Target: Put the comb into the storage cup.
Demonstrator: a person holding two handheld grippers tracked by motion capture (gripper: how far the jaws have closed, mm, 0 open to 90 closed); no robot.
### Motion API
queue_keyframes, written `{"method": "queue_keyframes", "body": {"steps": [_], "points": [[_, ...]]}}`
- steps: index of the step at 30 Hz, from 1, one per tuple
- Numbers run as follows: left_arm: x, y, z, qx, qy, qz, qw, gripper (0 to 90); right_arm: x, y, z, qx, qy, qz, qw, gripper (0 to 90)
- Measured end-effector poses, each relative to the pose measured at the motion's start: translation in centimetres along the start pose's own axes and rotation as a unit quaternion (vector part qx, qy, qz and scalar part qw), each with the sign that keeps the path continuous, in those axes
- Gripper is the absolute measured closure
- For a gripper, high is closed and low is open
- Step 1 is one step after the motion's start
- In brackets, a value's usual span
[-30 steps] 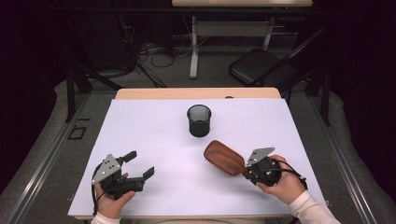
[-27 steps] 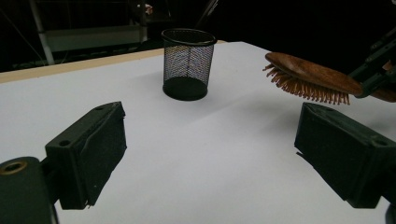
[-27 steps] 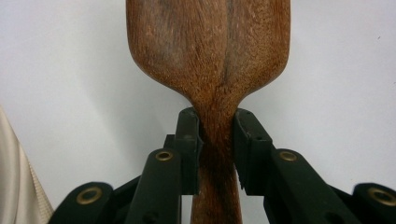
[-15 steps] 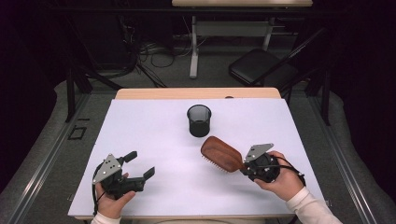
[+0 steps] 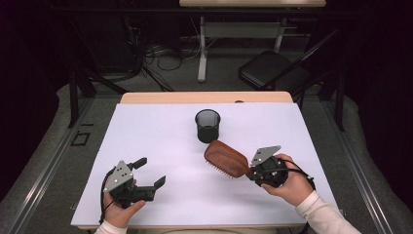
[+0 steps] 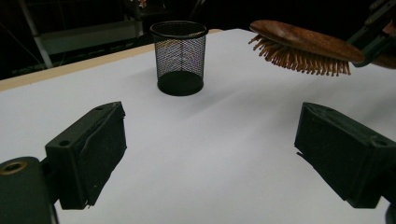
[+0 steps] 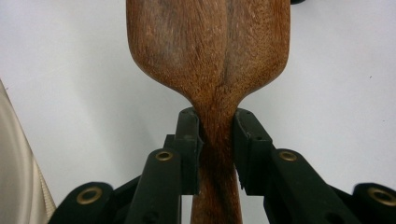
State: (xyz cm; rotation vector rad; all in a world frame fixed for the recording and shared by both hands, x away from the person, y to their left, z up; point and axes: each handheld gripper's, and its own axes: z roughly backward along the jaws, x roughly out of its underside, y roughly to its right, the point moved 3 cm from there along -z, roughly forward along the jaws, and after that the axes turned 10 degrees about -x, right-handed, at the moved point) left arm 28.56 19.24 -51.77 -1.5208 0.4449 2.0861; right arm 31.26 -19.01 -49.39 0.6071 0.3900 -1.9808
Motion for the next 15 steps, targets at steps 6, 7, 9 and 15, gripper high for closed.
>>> {"method": "queue_keyframes", "body": {"steps": [6, 7, 9, 15], "points": [[-0.7, 0.8, -0.6, 0.004, -0.011, -0.032, 0.9994, 8.8, -0.5, 0.1, 0.1, -0.004, 0.0, 0.001, 1.0, 73.5], [-0.8, 1.0, -0.7, 0.007, -0.015, -0.036, 0.9992, 8.8, -0.6, 0.1, 0.1, -0.005, 0.0, 0.002, 1.0, 73.5], [-1.2, 1.4, -1.1, 0.016, -0.023, -0.045, 0.9986, 8.8, -0.8, 0.1, 0.2, -0.005, -0.001, 0.004, 1.0, 73.5], [-2.1, 2.0, -1.8, 0.028, -0.042, -0.071, 0.9962, 9.3, -1.4, 0.1, 0.6, -0.005, -0.004, 0.008, 0.9999, 73.5]]}}
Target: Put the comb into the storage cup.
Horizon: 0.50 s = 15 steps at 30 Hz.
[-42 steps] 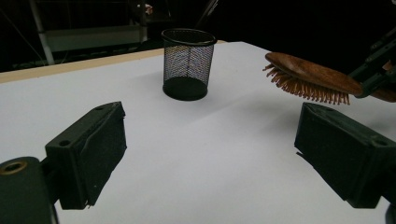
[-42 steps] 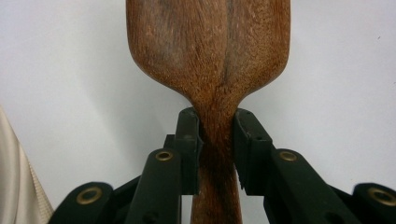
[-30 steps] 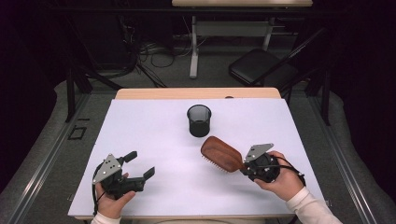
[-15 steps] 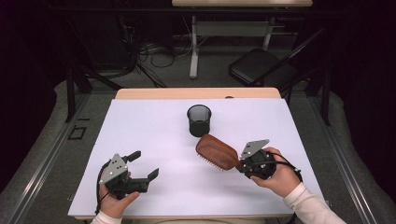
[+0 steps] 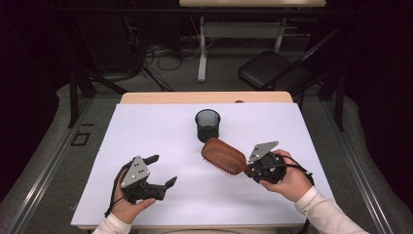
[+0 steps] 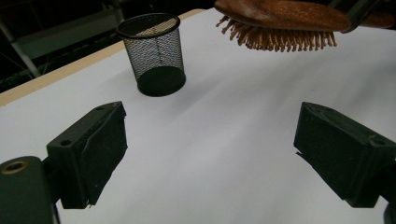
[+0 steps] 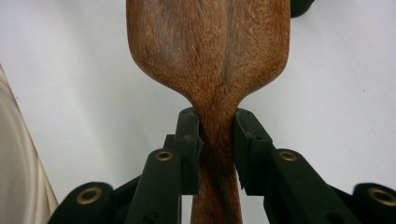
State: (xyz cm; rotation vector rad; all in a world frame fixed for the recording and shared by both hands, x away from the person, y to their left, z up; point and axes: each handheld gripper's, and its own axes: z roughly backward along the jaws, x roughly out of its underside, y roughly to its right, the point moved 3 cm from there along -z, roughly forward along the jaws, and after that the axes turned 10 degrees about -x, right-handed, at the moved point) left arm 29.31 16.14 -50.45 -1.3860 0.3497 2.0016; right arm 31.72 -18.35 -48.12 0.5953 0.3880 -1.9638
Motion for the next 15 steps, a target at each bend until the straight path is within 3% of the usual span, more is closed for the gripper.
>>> {"method": "queue_keyframes", "body": {"steps": [10, 15], "points": [[-1.5, 0.4, -0.9, 0.016, -0.015, -0.023, 0.9995, 9.3, -0.9, -0.2, 0.3, 0.004, 0.004, 0.014, 0.9999, 73.5], [-2.1, 0.6, -1.2, 0.014, -0.02, -0.044, 0.9988, 9.3, -1.7, -0.2, 0.3, 0.007, -0.001, 0.024, 0.9997, 73.4]]}}
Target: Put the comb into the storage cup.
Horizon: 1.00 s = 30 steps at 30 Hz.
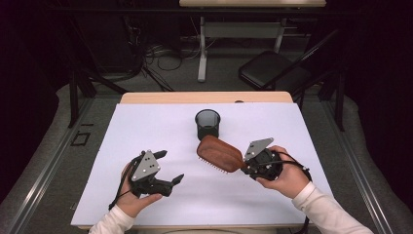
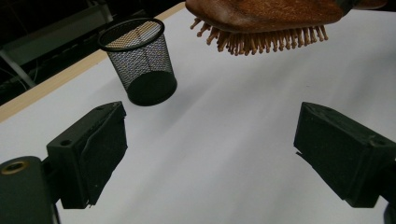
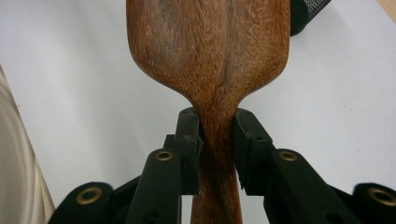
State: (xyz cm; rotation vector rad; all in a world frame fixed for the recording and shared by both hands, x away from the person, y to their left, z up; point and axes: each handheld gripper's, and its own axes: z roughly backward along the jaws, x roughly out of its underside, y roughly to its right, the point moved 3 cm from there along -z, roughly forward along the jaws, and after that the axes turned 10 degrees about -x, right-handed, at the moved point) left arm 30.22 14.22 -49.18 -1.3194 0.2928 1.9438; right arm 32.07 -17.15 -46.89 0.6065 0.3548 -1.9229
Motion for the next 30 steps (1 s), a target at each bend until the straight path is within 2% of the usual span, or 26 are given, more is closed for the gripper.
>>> {"method": "queue_keyframes", "body": {"steps": [11, 17, 21, 30], "points": [[-1.2, 0.0, -0.8, 0.008, -0.008, -0.011, 0.9999, 9.3, -2.1, 0.1, 0.1, 0.008, -0.006, 0.024, 0.9997, 73.4], [-2.0, -0.5, -1.2, 0.023, -0.013, 0.021, 0.9994, 9.3, -3.0, 0.2, 0.0, 0.016, 0.005, 0.027, 0.9995, 73.5], [-2.5, -1.0, -1.4, 0.037, -0.015, 0.054, 0.9978, 9.3, -3.4, 0.2, -0.1, 0.021, 0.01, 0.032, 0.9992, 73.4], [-3.5, -1.6, -1.5, 0.047, -0.017, 0.083, 0.9953, 9.3, -4.0, 0.2, -0.1, 0.033, 0.023, 0.032, 0.9987, 73.4]]}}
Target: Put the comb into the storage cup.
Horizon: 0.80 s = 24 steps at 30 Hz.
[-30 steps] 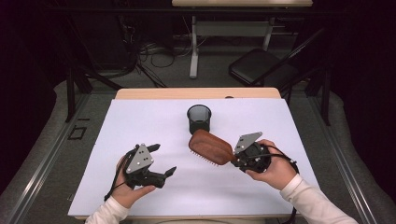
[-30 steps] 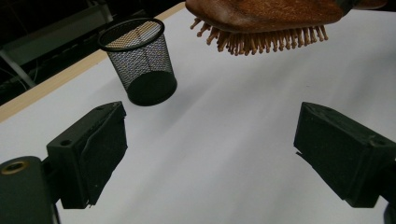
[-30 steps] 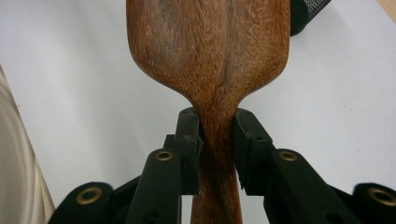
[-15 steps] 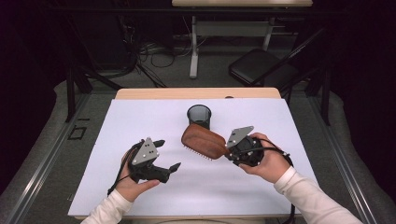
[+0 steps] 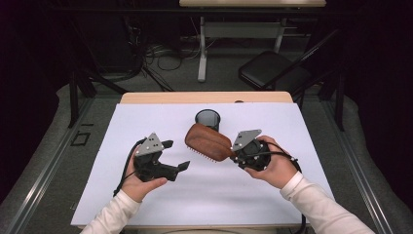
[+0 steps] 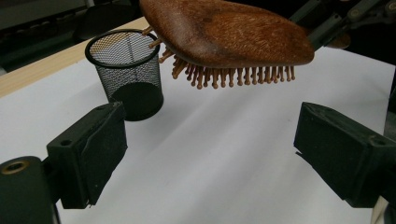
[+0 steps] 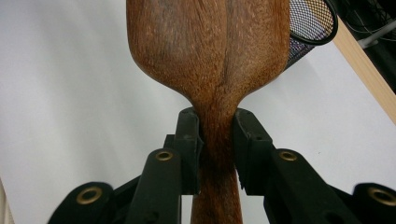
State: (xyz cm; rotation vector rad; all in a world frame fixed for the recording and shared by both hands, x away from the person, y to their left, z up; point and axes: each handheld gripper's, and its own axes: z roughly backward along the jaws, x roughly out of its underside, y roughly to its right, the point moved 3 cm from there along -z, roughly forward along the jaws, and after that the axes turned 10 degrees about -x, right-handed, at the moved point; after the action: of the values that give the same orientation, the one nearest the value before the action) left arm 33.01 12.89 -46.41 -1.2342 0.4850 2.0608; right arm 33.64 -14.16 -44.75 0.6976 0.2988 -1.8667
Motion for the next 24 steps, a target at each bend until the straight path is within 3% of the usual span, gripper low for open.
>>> {"method": "queue_keyframes", "body": {"steps": [13, 21, 24], "points": [[-1.1, -0.5, -0.3, 0.016, -0.005, 0.041, 0.999, 9.3, -0.3, -0.1, -0.4, 0.01, 0.008, 0.003, 0.9999, 73.4], [-1.6, -1.5, -0.9, 0.028, -0.004, 0.09, 0.9956, 9.3, -0.3, -0.1, -0.8, 0.018, 0.011, -0.001, 0.9998, 73.4], [-1.8, -1.7, -1.2, 0.029, -0.003, 0.097, 0.9948, 9.3, -0.4, 0.0, -0.9, 0.021, 0.02, -0.005, 0.9996, 73.4]]}}
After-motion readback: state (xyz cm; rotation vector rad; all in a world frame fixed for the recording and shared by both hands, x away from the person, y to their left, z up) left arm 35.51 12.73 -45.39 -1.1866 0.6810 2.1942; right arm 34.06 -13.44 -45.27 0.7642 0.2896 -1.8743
